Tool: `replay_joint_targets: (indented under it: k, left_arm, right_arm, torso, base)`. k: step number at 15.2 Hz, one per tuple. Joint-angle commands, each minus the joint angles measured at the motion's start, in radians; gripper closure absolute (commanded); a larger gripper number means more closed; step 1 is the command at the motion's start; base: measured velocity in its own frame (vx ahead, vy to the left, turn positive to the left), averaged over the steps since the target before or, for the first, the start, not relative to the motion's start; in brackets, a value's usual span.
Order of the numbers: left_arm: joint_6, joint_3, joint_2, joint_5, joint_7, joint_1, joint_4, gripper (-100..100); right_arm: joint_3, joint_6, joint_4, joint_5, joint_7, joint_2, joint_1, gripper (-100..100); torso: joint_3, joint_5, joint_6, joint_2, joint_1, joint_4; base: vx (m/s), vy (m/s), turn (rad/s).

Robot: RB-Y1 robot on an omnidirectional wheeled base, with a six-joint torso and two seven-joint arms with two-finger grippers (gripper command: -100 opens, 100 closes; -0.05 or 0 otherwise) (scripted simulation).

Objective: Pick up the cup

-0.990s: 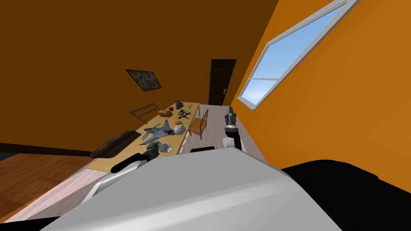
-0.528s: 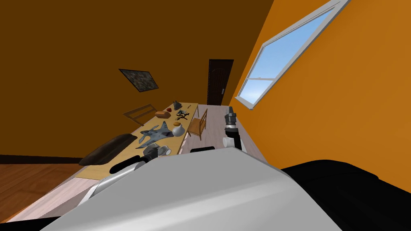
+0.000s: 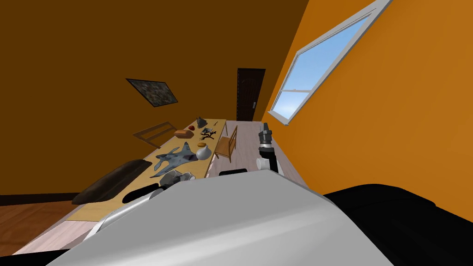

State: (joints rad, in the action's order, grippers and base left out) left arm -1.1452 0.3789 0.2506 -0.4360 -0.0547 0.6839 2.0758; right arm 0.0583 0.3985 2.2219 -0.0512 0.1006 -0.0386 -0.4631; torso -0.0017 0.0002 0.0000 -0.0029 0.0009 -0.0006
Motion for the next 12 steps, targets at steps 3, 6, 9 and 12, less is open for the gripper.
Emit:
replay_joint_targets:
  k: [3,6,9,12]
  left_arm:
    - [-0.083,0.015,-0.005,-0.021,0.004,0.008,0.000,-100]
    - [-0.124,0.022,-0.007,-0.033,0.005,0.012,-0.003,-100]
    - [-0.186,0.035,-0.010,-0.053,0.007,0.018,-0.008,-100]
    - [-0.230,0.045,-0.013,-0.067,0.008,0.022,-0.012,-100]
  right_arm:
    - [0.000,0.000,0.000,0.000,0.000,0.000,0.000,0]
    - [0.000,0.000,0.000,0.000,0.000,0.000,0.000,0]
    - [0.000,0.000,0.000,0.000,0.000,0.000,0.000,0]
    - [0.000,0.000,0.000,0.000,0.000,0.000,0.000,0]
  torso:
    - [0.000,0.000,0.000,0.000,0.000,0.000]
    - [0.000,0.000,0.000,0.000,0.000,0.000]
    - [0.000,0.000,0.000,0.000,0.000,0.000]
    - [0.000,0.000,0.000,0.000,0.000,0.000]
  base:
    - [0.032,0.013,-0.059]
    - [0.037,0.016,-0.085]
    - [0.038,0.022,-0.070]
    - [0.040,0.019,-0.073]
